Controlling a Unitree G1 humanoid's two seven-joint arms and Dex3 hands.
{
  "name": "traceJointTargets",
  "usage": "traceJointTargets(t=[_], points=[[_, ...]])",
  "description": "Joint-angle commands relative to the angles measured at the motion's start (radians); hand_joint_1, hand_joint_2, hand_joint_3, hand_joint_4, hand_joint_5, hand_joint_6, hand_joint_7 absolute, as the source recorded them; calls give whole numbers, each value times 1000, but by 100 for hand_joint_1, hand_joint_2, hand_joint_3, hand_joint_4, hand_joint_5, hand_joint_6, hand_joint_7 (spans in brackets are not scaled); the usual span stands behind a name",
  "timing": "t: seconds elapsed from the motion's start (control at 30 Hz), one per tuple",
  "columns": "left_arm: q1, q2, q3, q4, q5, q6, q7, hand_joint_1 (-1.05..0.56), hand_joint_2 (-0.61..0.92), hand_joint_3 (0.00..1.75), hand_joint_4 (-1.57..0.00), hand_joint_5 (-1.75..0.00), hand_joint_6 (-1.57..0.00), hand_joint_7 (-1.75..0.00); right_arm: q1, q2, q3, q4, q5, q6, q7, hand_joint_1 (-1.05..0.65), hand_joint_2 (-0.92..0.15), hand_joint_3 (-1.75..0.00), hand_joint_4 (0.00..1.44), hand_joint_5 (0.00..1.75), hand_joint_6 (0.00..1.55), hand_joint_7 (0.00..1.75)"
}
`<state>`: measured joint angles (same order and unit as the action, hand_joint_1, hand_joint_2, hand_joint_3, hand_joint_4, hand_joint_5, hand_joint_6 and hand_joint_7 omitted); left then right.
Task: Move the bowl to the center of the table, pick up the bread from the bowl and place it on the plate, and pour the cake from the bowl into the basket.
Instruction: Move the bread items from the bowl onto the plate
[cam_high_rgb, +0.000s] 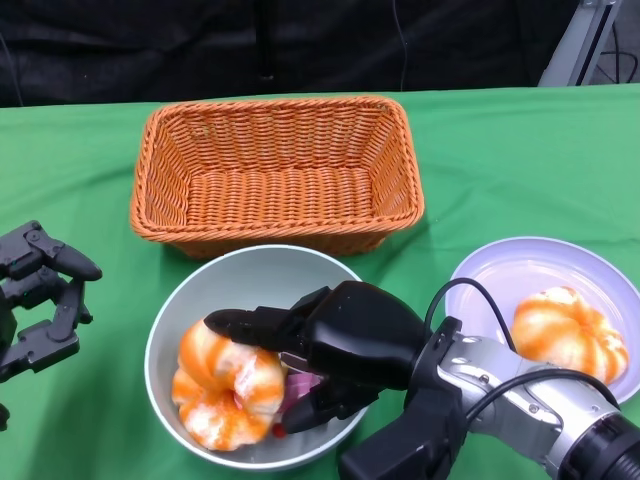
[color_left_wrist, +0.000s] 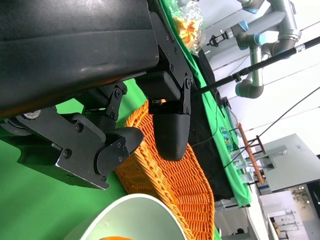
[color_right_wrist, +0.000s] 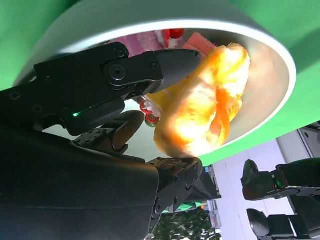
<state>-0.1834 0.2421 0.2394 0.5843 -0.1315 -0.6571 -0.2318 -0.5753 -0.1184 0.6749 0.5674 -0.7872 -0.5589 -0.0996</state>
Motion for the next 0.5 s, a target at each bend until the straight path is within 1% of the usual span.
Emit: traceJointTargets(t=[0.03,0.17,0.33,0.43,0.5], points=[[-15,18,8,9,-13,0,-6,4,67,101,-77,-169,-71,-139,-9,-3,8,15,-5,-18,-2,-68,-92,-17,67,1,30,1],[-16,17,9,11,-20,2,-13,3,67,101,-77,-169,-71,-140,-10,-2,5,10,-2,-8,13,-68,-92,-19,65,0,30,0],[-19,19,6,17,-8,-6,-3,2,66,100,-77,-170,-71,-139,-13,4,5,30,-13,-8,-21,-67,-92,-18,66,1,30,0],[-21,18,6,20,-11,-9,-5,3,65,101,-78,-169,-72,-139,-16,3,8,32,-17,-6,-22,-66,-92,-19,66,1,29,0],[-23,18,6,24,-14,-11,-8,3,65,102,-77,-169,-72,-138,-18,4,8,35,-15,-7,-19,-65,-92,-22,66,0,31,1]])
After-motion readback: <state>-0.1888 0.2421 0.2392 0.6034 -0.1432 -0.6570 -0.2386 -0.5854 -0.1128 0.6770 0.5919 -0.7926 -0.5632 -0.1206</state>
